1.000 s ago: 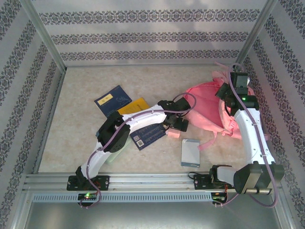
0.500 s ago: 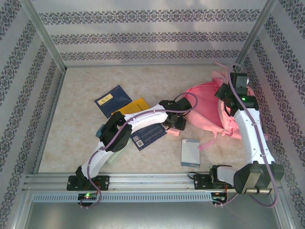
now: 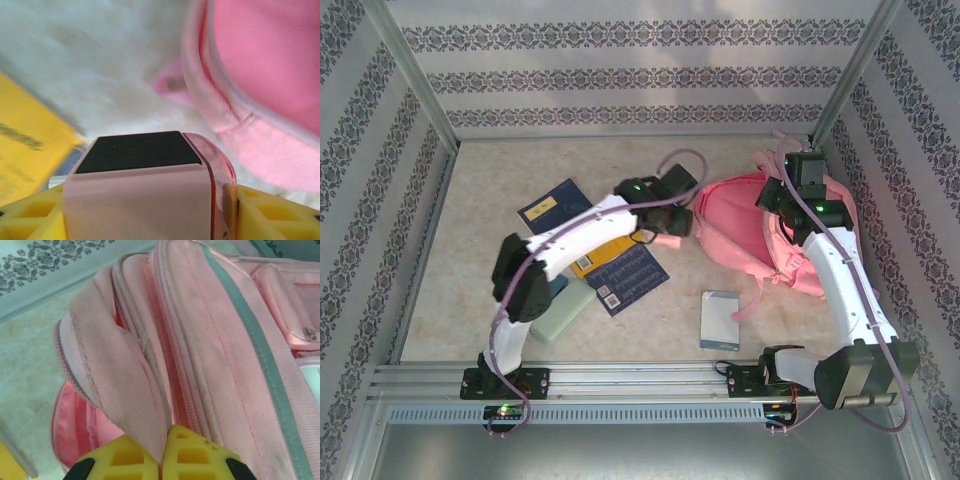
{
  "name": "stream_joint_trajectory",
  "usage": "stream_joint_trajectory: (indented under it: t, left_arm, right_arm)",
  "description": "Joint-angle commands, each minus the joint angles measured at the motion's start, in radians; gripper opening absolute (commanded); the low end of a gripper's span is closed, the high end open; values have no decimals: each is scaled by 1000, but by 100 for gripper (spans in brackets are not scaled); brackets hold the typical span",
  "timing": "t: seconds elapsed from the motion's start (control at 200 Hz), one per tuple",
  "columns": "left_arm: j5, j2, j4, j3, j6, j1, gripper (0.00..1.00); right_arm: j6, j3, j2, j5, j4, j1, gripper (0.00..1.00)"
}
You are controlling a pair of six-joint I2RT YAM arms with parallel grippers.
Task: Pack the student bag
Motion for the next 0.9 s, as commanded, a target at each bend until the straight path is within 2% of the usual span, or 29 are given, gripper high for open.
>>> stream_joint_trajectory:
  t: [0.0,0.215,0.32,0.41,0.485,0.57,0.759,0.894]
  left_arm:
    - [-163,-116,-152,24,-36,34,57]
    - [-264,-240,-257,-32,-75,96,58]
    - [-248,-292,-232,-74,-58,123,58]
    - [-217,-316,-229,-67,-17,144,59]
    - [-183,-342,-198,-75,10,154,59]
    - [-92,-363,-149,-113,20,165,59]
    - [153,-315,-25,-140,-75,173,59]
    - [298,-266,171,-198,-187,192,56]
  right_arm:
    - [-50,60,-37,-102,106,33,0]
    - [-74,150,72,-453,156,121,0]
    - [-108,211,135,-572,142,184,0]
    - [-110,225,157,-599,118,224,0]
    - [-73,185,145,-622,164,244,0]
    - [-43,152,125,-612,198,262,0]
    - [113,28,27,-456,297,261,0]
    - [258,-80,-12,-445,471,232,0]
